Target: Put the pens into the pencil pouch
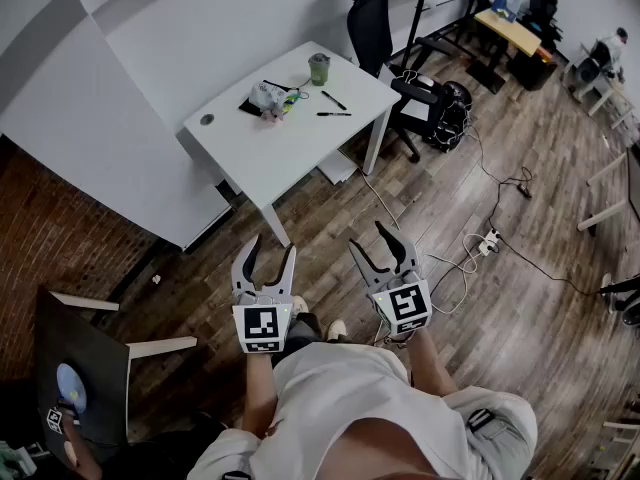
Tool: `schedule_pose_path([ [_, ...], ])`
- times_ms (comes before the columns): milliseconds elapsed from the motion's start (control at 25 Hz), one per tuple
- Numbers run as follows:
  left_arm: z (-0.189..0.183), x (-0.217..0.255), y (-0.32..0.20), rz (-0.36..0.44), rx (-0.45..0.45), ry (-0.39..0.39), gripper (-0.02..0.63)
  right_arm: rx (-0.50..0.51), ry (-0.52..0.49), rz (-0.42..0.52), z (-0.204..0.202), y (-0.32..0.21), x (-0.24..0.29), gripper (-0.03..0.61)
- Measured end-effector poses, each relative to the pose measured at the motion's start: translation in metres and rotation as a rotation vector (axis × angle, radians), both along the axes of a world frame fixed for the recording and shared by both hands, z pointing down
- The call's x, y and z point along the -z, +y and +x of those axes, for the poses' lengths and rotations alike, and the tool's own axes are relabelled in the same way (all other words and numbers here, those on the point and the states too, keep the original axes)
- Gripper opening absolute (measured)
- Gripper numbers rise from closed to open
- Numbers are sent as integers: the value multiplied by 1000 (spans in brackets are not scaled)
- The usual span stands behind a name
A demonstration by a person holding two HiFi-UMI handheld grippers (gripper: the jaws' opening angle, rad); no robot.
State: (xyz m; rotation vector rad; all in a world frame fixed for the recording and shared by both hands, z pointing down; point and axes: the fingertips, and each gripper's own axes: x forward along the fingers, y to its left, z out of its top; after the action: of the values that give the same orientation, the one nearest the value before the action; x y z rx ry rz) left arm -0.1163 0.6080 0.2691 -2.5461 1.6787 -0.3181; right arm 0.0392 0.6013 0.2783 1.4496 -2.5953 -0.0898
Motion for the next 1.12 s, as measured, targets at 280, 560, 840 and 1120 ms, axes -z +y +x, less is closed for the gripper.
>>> schedule_pose_path([
  [280,7,2,5,10,7,11,233,-21,-39,10,10,1,1,284],
  [560,8,2,-20,21,5,13,233,-35,-48,17,13,-24,2,287],
  [840,1,-1,-67,24,-8,22,233,-37,-36,18,2,-68,1,287],
  [1120,-14,-4,-123,17,-30,23,235,-57,-29,19,-15,-120,3,287],
])
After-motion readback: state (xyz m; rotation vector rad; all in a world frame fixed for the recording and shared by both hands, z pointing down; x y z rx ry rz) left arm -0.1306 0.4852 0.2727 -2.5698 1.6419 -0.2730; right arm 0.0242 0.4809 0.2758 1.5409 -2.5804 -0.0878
